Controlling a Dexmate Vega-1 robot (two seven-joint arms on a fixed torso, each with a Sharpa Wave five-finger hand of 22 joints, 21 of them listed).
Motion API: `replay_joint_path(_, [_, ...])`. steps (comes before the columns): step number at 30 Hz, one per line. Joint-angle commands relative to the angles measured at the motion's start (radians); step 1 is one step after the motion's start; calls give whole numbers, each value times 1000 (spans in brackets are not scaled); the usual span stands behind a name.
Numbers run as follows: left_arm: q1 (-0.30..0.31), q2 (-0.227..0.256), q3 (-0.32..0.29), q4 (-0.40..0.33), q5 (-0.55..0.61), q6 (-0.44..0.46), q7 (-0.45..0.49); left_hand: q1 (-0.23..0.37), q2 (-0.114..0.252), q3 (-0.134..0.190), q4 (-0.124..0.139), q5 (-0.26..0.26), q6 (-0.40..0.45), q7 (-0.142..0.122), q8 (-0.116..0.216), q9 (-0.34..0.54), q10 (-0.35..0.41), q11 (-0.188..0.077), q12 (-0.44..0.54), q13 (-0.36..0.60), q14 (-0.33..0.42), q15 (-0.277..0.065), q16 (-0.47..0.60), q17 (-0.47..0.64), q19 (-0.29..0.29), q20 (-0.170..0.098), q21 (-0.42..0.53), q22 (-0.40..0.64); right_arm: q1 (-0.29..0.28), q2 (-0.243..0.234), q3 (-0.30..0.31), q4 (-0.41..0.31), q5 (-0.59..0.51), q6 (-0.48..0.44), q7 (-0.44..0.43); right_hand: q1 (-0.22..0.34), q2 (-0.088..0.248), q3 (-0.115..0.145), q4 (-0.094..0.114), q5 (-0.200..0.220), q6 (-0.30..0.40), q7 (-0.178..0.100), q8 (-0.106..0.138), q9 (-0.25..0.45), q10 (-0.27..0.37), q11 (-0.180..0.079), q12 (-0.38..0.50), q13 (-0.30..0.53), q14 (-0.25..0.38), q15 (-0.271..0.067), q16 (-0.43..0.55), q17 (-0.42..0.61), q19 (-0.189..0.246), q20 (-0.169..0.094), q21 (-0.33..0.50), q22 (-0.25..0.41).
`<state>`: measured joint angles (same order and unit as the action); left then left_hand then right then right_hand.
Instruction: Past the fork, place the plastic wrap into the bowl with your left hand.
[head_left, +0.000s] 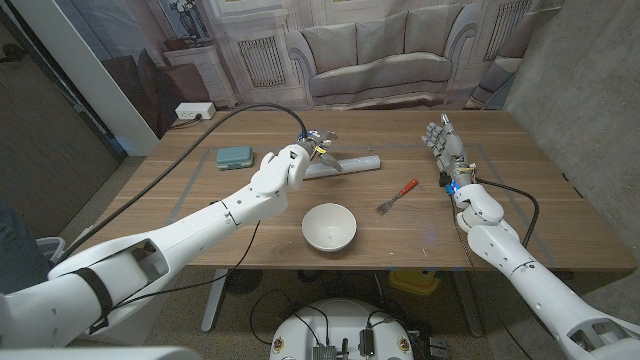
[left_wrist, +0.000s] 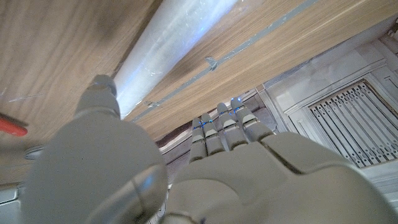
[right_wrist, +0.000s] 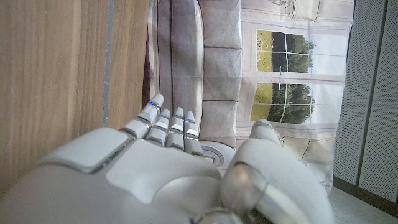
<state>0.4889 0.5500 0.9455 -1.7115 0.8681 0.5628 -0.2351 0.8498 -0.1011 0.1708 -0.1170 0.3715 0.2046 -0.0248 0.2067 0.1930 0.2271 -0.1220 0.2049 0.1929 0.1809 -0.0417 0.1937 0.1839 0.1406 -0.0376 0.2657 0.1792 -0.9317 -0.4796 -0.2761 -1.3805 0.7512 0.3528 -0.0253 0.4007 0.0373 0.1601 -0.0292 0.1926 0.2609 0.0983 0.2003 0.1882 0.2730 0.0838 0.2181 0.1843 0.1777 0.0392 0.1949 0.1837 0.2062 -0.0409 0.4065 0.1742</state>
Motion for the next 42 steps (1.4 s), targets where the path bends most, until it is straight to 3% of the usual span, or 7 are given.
replay_joint_path(1, [-10, -23, 22, 27, -26, 31, -4, 8, 3, -5, 1, -5, 12, 3, 5, 4, 9, 1, 4, 6, 8, -27, 3, 6, 6, -4, -7, 3, 5, 4, -4, 10, 4, -6, 5, 1, 3, 0, -2, -3, 1, 3, -3, 2, 4, 4, 0, 1, 2, 5, -2, 2, 11, -11, -2, 3])
replay_joint_path(15, [-20, -33, 40, 70, -62, 16, 54, 25, 20, -3, 2, -6, 28, 7, 10, 4, 19, 9, 6, 5, 16, -28, 5, 6, 8, -9, -13, 4, -11, 8, -3, 6, 6, -6, -7, 1, 6, 0, -3, -3, 5, 1, -2, 2, 6, 7, -1, 1, 3, 3, -2, 2, 14, -11, -8, 3])
replay_joint_path(18, [-21, -36, 43, 82, -66, 9, 76, 41, 26, 0, -3, -7, 36, 2, 12, 4, 32, 0, 10, 5, 30, -30, 9, 5, 26, -11, -9, 4, -14, 9, -3, 2, 5, -6, -12, 1, 6, -1, -3, -3, 5, 1, -2, 2, 7, 7, 0, 1, 2, 3, -2, 2, 14, -11, -8, 3])
replay_joint_path(26, [-18, -49, 57, 103, -60, 29, 114, 58, 29, -8, -3, -14, 44, 16, 11, 5, 56, 11, 15, 6, 71, -25, 19, 7, 101, 25, 13, 7, -18, 9, -6, -3, 2, -11, -20, 0, 7, -1, -3, -4, 7, 1, -2, 2, 7, 7, -1, 1, 4, 3, -2, 2, 16, -10, -12, 4])
replay_joint_path(34, [-20, -56, 65, 119, -70, 28, 136, 84, 40, -8, -7, -15, 77, 10, 21, 6, 91, -6, 23, 7, 114, -35, 29, 10, 143, 24, 24, 9, -16, 13, -9, 0, 0, -7, -19, -1, 7, -2, -3, -4, 7, 2, -2, 2, 6, 6, -1, 1, 4, 3, -2, 3, 18, -10, -14, 4])
replay_joint_path(42, [-28, -72, 77, 145, -74, 41, 153, 114, 55, -4, -12, -14, 101, 6, 27, 6, 121, -6, 29, 9, 149, -47, 36, 12, 177, 21, 33, 10, -17, 17, -10, 1, 1, -8, -24, -1, 7, -3, -4, -4, 7, 2, -2, 2, 8, 6, -1, 1, 5, 3, -2, 2, 19, -10, -16, 4])
